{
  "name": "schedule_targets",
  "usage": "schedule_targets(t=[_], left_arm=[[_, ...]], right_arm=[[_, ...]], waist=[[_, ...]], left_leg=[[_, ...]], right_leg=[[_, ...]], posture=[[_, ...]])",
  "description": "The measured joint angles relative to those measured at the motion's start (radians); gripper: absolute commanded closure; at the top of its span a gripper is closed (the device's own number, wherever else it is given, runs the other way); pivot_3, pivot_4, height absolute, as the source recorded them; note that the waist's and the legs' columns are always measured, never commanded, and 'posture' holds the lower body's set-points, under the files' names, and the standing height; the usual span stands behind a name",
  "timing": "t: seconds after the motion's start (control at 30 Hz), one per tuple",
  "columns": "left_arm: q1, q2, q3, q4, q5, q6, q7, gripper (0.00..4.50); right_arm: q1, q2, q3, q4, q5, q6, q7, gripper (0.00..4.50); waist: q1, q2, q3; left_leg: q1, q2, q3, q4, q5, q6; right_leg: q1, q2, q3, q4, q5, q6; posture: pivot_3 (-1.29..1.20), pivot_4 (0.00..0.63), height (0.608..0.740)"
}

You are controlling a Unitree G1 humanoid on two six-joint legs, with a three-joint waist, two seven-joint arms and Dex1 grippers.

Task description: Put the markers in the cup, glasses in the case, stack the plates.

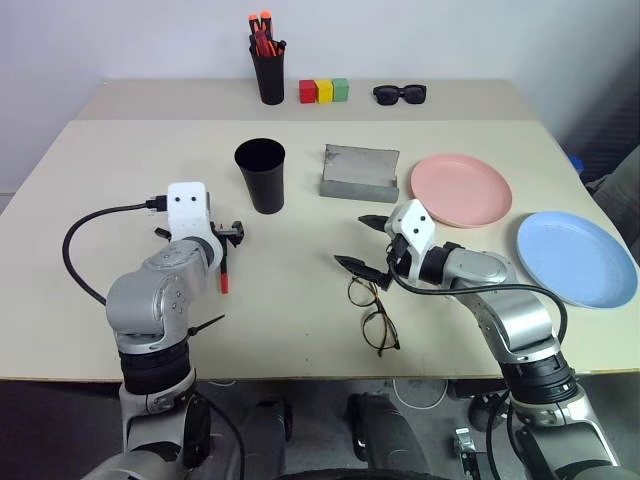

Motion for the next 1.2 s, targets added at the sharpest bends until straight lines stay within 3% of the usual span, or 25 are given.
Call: schedule_targets(t=[0.13,0.3,0.4,0.6,0.9,1.07,1.2], left_arm=[[-0.032,-0.032,0.004,-0.047,0.028,0.147,0.021,0.07],[0.005,-0.098,0.028,-0.059,0.034,0.16,0.048,0.07],[0.037,-0.124,0.044,-0.055,0.028,0.16,0.061,1.36],[0.026,-0.166,0.111,-0.056,0.034,0.159,0.103,4.43],[0.002,-0.153,0.145,-0.106,0.027,0.137,0.049,4.48],[-0.045,-0.087,0.14,-0.162,0.05,-0.19,0.008,4.48],[-0.096,0.0,0.037,-0.065,0.137,-0.525,0.001,4.48]], right_arm=[[0.0,0.008,0.011,0.0,0.0,-0.001,0.0,0.0],[-0.003,0.033,0.031,0.012,-0.001,-0.012,0.003,0.0],[-0.006,0.045,0.04,0.016,-0.002,-0.02,0.004,0.0],[-0.019,0.053,0.049,0.033,-0.003,-0.03,0.003,0.0],[-0.024,0.053,0.049,0.035,-0.004,-0.031,0.006,0.0],[-0.072,0.09,0.048,0.07,-0.004,-0.042,-0.007,0.0],[-0.176,0.183,0.029,0.177,-0.05,-0.116,-0.124,0.0]], waist=[[0.001,0.0,0.0],[0.002,0.0,0.0],[0.002,0.0,0.0],[0.006,0.0,0.0],[0.003,0.0,0.0],[0.001,0.0,0.0],[0.006,0.0,0.0]], left_leg=[[0.0,0.0,0.0,0.0,0.0,0.0],[0.0,0.0,0.0,0.0,0.001,-0.001],[0.0,0.0,-0.001,0.0,0.001,-0.001],[0.0,0.0,-0.001,0.0,0.001,-0.002],[0.0,0.0,-0.001,0.0,0.001,-0.002],[0.0,0.0,0.0,-0.001,0.001,-0.003],[0.0,0.0,0.0,-0.002,0.002,-0.004]], right_leg=[[0.0,0.0,0.0,0.0,0.0,0.0],[0.0,0.0,0.0,0.0,0.0,0.0],[0.0,0.0,0.0,0.0,0.0,0.0],[0.0,-0.001,0.0,0.0,0.0,0.0],[0.0,0.0,0.0,0.0,0.0,0.0],[0.0,0.0,0.0,0.0,0.0,0.0],[0.0,0.0,0.0,0.0,0.001,-0.002]], posture=[[0.0,0.15,0.74],[0.0,0.15,0.74],[0.0,0.15,0.74],[0.0,0.15,0.74],[0.0,0.15,0.74],[0.0,0.15,0.74],[0.0,0.15,0.74]])
